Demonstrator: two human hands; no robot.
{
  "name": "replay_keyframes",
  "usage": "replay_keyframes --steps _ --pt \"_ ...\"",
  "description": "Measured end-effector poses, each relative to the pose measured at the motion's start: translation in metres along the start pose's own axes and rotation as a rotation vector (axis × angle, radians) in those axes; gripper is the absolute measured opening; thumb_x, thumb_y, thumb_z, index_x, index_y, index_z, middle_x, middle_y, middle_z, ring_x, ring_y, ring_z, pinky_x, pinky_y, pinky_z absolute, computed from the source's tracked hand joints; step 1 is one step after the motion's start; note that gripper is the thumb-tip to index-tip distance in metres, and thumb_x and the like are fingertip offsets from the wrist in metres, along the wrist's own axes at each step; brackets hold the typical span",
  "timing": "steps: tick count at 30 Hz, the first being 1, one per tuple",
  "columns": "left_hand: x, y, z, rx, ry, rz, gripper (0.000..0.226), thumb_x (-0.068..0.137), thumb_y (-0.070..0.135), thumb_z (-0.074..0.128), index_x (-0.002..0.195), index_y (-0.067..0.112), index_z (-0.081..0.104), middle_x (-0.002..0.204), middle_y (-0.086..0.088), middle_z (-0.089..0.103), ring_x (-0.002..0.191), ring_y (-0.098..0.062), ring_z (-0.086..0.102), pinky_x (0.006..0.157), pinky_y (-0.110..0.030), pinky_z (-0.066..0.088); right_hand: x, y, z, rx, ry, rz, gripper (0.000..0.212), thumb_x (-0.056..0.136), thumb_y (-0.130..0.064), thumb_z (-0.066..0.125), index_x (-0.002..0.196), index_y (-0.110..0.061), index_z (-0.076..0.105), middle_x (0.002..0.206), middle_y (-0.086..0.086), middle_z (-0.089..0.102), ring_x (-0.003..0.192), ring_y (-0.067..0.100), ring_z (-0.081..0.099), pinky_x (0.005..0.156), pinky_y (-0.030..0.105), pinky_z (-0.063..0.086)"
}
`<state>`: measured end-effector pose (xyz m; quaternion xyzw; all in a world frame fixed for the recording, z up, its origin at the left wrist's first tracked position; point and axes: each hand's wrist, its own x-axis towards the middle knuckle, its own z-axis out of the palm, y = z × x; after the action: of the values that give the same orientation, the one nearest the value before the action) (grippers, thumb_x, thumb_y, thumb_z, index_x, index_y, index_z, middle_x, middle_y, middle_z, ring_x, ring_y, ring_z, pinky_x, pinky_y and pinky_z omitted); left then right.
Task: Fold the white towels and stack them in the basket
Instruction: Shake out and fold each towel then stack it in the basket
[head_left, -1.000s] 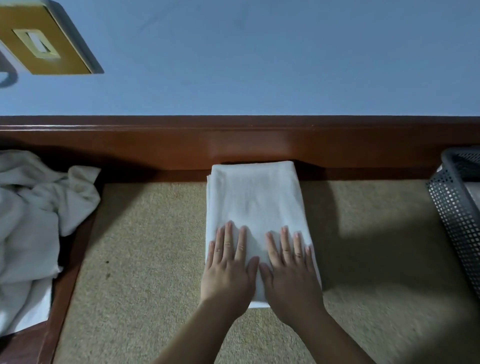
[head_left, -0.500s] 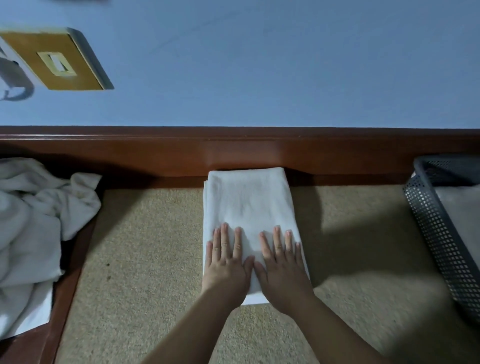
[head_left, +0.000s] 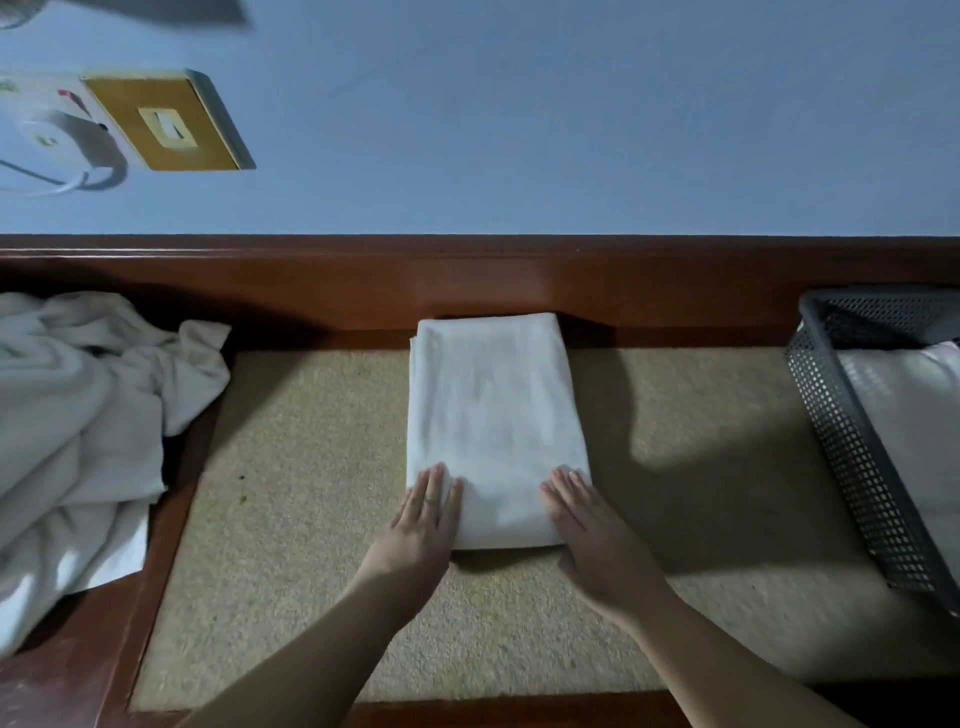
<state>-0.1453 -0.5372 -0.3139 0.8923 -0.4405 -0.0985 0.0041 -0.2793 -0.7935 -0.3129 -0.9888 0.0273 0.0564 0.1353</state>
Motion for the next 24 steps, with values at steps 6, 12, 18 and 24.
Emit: replay_keyframes --steps 6,12,18,24 --pt "0.010 0.003 0.007 0.209 -0.009 0.038 0.078 0.077 -0.005 0.078 0.145 -0.018 0.044 0.146 -0.043 0.046 0.132 -0.052 0.054 0.099 -0.053 0.058 0.009 0.003 0.003 -0.072 0.082 -0.017 0.071 0.072 0.002 0.084 0.140 -0.002 0.061 0.148 0.019 0.058 0.139 0.033 0.055 0.115 0.042 0.044" --pt "0.012 0.005 -0.049 0.120 -0.149 0.000 0.069 0.099 0.008 0.066 0.153 -0.013 0.029 0.156 -0.038 0.037 0.140 -0.044 0.051 0.103 -0.050 0.056 0.019 -0.013 -0.057 -0.109 0.013 0.029 0.044 0.066 -0.002 0.084 0.108 -0.011 0.070 0.116 0.009 0.075 0.103 0.028 0.074 0.072 0.037 0.063" --pt "-0.008 0.011 -0.178 -0.274 -0.272 -0.071 0.036 0.098 0.023 0.055 0.129 0.020 0.036 0.094 0.002 0.061 0.079 -0.017 0.062 0.065 -0.033 0.051 -0.011 -0.018 -0.173 -0.020 -0.011 0.004 0.027 0.081 -0.031 0.064 0.107 -0.026 0.061 0.100 -0.010 0.052 0.075 0.019 0.057 0.057 0.036 0.050" --pt "-0.033 0.005 -0.285 -0.519 -0.173 -0.040 0.017 0.096 0.034 0.063 0.105 0.042 0.050 0.102 0.014 0.064 0.088 -0.012 0.064 0.076 -0.038 0.058 -0.040 -0.027 -0.287 0.312 -0.008 0.157 0.042 0.071 -0.038 0.078 0.109 -0.047 0.062 0.098 -0.021 0.069 0.087 -0.001 0.065 0.074 0.033 0.057"
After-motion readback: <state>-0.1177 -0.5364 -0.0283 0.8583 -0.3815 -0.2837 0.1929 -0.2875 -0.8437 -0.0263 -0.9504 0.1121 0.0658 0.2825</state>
